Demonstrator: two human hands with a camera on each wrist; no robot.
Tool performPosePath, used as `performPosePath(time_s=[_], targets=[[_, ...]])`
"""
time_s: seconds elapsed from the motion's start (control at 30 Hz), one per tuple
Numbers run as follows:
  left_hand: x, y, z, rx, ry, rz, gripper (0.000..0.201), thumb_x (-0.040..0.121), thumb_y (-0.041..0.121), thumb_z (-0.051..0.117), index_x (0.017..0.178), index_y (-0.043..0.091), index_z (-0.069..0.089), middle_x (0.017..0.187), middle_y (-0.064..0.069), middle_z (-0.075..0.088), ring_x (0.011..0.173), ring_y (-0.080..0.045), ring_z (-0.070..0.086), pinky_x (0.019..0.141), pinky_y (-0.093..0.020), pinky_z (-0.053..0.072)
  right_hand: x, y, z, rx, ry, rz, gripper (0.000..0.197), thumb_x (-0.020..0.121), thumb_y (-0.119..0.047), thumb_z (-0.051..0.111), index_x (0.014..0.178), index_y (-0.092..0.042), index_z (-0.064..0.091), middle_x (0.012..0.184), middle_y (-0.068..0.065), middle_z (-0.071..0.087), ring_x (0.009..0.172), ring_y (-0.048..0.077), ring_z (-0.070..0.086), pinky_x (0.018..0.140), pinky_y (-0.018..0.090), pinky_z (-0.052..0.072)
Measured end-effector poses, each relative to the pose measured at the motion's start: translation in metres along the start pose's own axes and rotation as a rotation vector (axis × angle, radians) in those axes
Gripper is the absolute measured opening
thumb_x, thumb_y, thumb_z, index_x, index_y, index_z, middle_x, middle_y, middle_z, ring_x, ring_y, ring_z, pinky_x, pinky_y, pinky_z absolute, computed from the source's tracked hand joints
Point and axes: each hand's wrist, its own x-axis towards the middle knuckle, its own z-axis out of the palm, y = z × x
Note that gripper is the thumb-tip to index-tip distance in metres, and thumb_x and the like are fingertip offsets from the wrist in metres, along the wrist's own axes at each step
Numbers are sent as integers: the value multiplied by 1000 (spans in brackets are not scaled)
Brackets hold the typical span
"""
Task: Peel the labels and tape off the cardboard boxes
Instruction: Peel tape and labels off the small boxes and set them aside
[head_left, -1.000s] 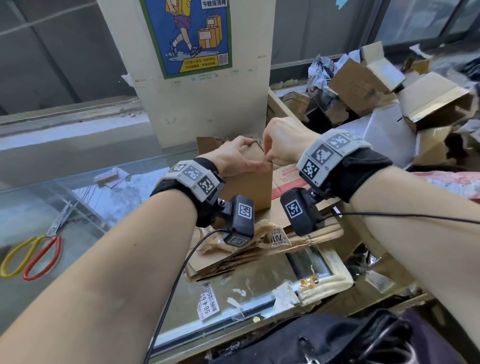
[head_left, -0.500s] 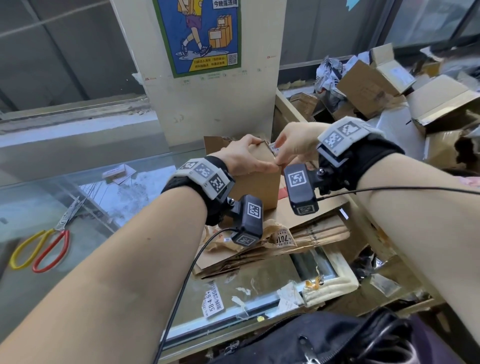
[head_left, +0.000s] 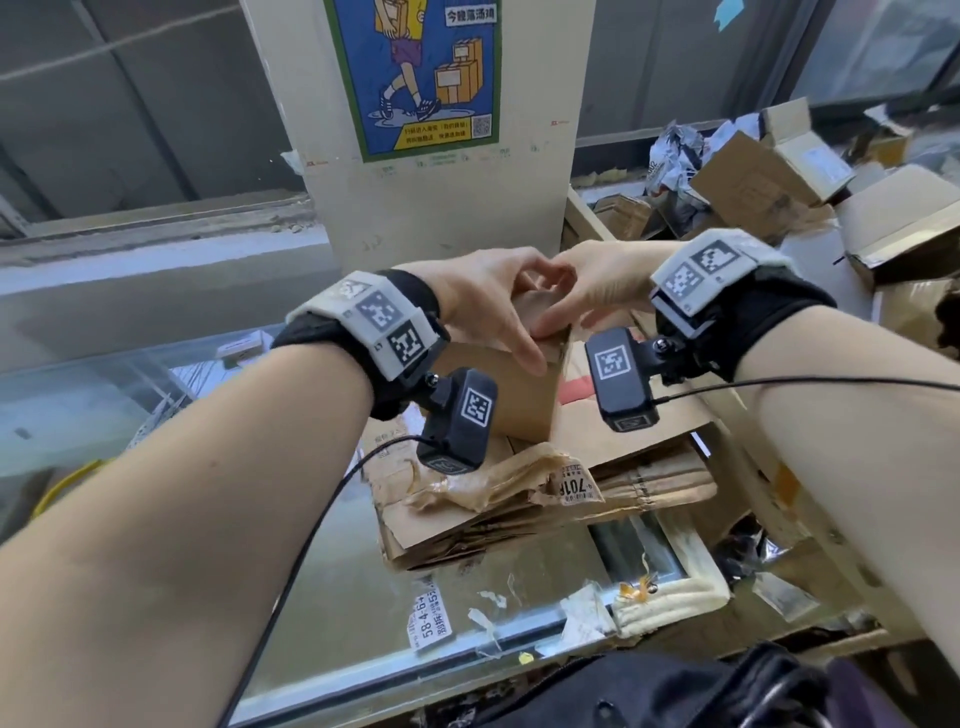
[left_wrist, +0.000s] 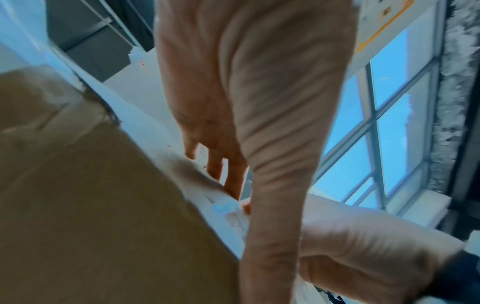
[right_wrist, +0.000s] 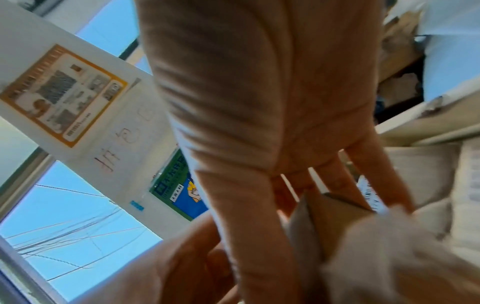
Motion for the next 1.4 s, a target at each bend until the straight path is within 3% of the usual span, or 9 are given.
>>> performPosePath(time_s=[0.2, 0.3, 0.47, 0.6, 0.83, 0.9, 1.03, 1.17, 1.4], targets=[[-23, -4, 6, 237, 190, -177, 111, 38, 73, 78, 135, 33, 42, 134, -2, 37, 125, -26, 35, 101, -45, 41, -1, 4, 3, 42, -21, 145, 88, 32, -49, 93, 102, -3, 68, 119, 23, 62, 96, 24, 62, 99, 58, 43], [-38, -12, 14, 174, 162, -320, 100, 43, 85, 69, 121, 26, 52, 104, 3, 50, 96, -22, 47, 79, -30, 40, 4, 8, 4, 60, 14, 162, 96, 16, -51, 91, 97, -2, 70, 110, 21, 68, 94, 22, 61, 95, 54, 48], [-52, -21, 22, -94, 189, -333, 98, 55, 67, 80, 131, 17, 44, 103, 4, 53, 87, -19, 55, 60, -26, 48, -2, -1, 7, 3, 50, 94, 82, 27, -54, 85, 91, -6, 68, 94, 9, 71, 90, 23, 66, 86, 39, 55], [-58, -31, 11, -296, 271, -199, 122, 50, 42, 93, 149, 23, 23, 142, 2, 41, 130, -19, 42, 100, -31, 43, -6, 0, 13, 146, -16, 51, 63, 48, -42, 86, 90, -2, 62, 87, 13, 67, 79, 24, 63, 82, 42, 53], [-54, -40, 14, -645, 360, -213, 151, 26, 43, 93, 152, 37, 10, 161, -5, 9, 143, -26, 27, 107, -49, 40, -4, -1, 30, 318, 42, 76, 45, 67, -38, 82, 88, -2, 65, 81, 10, 68, 75, 21, 66, 73, 36, 58], [-45, -55, 32, -687, 386, -348, 137, 23, 55, 93, 144, 20, 37, 144, -13, 45, 128, -26, 50, 101, -45, 47, 0, -2, 37, 191, 109, 80, 37, 72, -36, 80, 78, -6, 60, 74, 8, 62, 70, 19, 62, 78, 38, 59], [-60, -47, 34, -803, 180, -398, 43, 88, 33, 69, 116, 3, 60, 104, -12, 67, 86, -32, 68, 80, -42, 57, 4, -11, 44, 149, 121, 21, 31, 76, -29, 79, 78, -5, 60, 73, 13, 62, 67, 22, 60, 77, 45, 59], [-71, -57, 28, -934, 82, -350, 39, 92, 19, 64, 127, 4, 55, 120, -15, 64, 96, -34, 69, 89, -52, 54, 4, -33, 38, -86, 109, -75, 34, 70, -33, 82, 79, -1, 72, 70, 9, 67, 58, 15, 57, 56, 25, 52], [-86, -88, 31, -1000, -2, -290, 34, 90, -1, 58, 119, 16, 62, 103, -7, 74, 103, -35, 67, 97, -48, 50, 20, -68, 55, -315, -19, -123, 32, 65, -34, 86, 67, -5, 71, 56, 2, 69, 47, 12, 59, 50, 23, 49]])
